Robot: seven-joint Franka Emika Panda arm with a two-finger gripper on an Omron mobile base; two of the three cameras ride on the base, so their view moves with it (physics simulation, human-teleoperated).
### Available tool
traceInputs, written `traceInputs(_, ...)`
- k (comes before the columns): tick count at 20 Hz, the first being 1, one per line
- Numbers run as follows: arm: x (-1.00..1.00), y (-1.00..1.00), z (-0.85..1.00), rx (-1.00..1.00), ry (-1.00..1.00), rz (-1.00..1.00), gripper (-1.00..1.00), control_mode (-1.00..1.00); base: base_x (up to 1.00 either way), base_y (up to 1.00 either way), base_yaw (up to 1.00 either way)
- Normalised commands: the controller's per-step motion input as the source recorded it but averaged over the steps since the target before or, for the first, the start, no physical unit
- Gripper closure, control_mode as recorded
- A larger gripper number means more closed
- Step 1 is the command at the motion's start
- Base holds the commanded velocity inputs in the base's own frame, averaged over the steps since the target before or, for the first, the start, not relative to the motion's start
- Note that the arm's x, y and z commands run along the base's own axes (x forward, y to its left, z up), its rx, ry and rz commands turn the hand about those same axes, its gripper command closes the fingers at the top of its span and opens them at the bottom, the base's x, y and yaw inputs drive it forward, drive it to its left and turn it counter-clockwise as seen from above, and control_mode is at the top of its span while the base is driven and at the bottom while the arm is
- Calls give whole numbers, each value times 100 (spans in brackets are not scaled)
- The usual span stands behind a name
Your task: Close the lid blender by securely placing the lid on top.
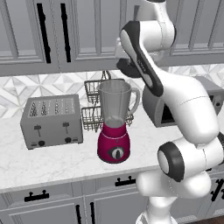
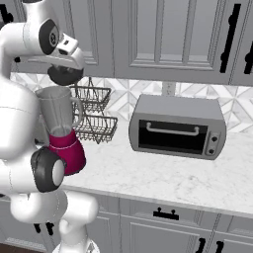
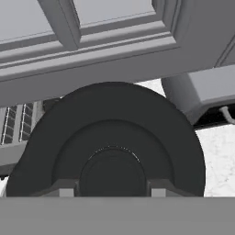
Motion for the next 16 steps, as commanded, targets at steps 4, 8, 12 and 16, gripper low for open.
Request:
traceInputs(4, 0, 39, -38, 14, -5, 2, 100, -100, 0, 0, 0)
traceInputs(8, 1, 41, -34, 15, 0, 0, 100, -100, 0, 0, 0)
traceInputs(12, 11, 26, -6, 4, 0, 0, 100, -100, 0, 0, 0)
traceInputs(16, 2, 19, -12, 0, 9, 0, 100, -100, 0, 0, 0)
